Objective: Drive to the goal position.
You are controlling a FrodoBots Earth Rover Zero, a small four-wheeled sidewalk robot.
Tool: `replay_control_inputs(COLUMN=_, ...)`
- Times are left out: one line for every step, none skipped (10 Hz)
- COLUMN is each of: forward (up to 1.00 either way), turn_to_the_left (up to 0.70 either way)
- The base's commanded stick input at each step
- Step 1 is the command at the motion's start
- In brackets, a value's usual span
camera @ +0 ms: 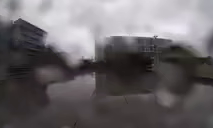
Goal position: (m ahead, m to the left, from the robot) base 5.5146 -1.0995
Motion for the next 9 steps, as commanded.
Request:
replay_control_inputs(forward=1.00, turn_to_the_left=0.00)
replay_control_inputs(forward=1.00, turn_to_the_left=0.00)
replay_control_inputs(forward=1.00, turn_to_the_left=0.00)
replay_control_inputs(forward=1.00, turn_to_the_left=0.00)
replay_control_inputs(forward=1.00, turn_to_the_left=0.00)
replay_control_inputs(forward=1.00, turn_to_the_left=0.00)
replay_control_inputs(forward=0.99, turn_to_the_left=0.00)
replay_control_inputs(forward=0.95, turn_to_the_left=0.00)
replay_control_inputs(forward=0.96, turn_to_the_left=0.00)
